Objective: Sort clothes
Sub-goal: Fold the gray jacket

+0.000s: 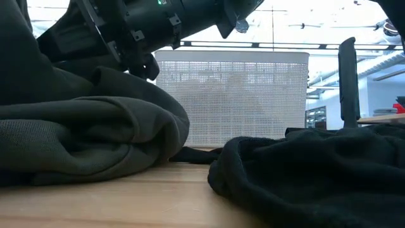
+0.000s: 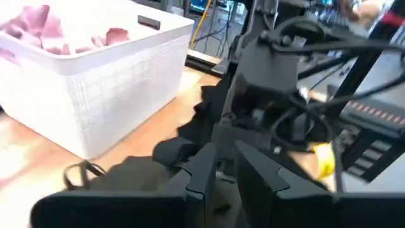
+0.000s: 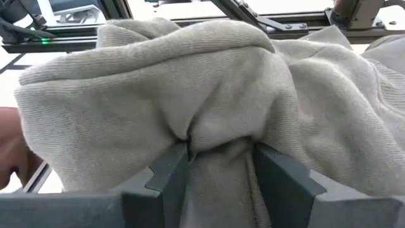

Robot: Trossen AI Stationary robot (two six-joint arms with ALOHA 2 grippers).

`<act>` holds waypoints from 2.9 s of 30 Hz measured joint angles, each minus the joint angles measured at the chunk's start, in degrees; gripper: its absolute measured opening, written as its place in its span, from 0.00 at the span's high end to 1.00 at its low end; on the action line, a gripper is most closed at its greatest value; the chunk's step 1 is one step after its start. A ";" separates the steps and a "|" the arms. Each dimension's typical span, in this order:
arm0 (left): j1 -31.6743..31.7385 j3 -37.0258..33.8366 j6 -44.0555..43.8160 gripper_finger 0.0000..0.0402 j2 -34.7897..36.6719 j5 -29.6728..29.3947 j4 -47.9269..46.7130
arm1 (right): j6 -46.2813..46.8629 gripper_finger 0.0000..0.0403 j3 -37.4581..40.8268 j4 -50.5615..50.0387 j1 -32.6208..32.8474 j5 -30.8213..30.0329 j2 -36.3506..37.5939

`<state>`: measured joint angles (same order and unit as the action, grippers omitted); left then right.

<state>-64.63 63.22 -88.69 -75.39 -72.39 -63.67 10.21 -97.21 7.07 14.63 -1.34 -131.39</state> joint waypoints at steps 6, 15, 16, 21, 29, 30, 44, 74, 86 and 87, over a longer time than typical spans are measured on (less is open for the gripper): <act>4.07 -0.02 -5.10 0.84 0.37 5.21 0.52 | -2.80 0.59 0.01 1.11 0.00 -0.02 0.00; 10.84 -0.07 0.69 0.84 1.25 16.18 -2.75 | -3.40 0.59 0.02 1.35 0.07 -0.02 0.00; 11.90 -0.07 1.77 0.84 1.93 17.51 -3.46 | -3.42 0.59 0.02 1.36 0.07 -0.02 0.00; 17.85 -0.11 7.83 0.84 7.07 23.65 -7.17 | -3.84 0.59 0.02 1.34 0.09 0.04 0.00; 26.20 -6.09 14.25 0.84 20.91 32.59 -6.97 | -3.84 0.59 0.02 1.33 0.10 0.02 0.00; 27.25 -7.44 14.23 0.84 22.79 34.78 -7.01 | -3.84 0.59 0.02 1.31 0.11 0.02 0.00; 36.70 -23.81 12.93 0.84 43.47 48.27 -0.64 | -3.84 0.59 0.02 1.31 -0.15 0.15 0.00; 76.96 -29.03 54.99 0.37 22.13 79.49 21.94 | -1.89 0.59 0.02 0.63 -1.00 4.27 -0.02; 82.57 -29.03 71.22 0.37 9.45 96.95 31.01 | -1.27 0.59 0.02 -6.85 2.69 5.38 -0.02; 82.54 -29.03 71.55 0.37 8.92 97.96 32.13 | -0.84 0.59 0.02 -7.01 2.69 5.37 -0.02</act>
<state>17.91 34.20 -17.15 -66.47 25.57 -31.54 9.36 -97.19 0.07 17.32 4.03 -131.41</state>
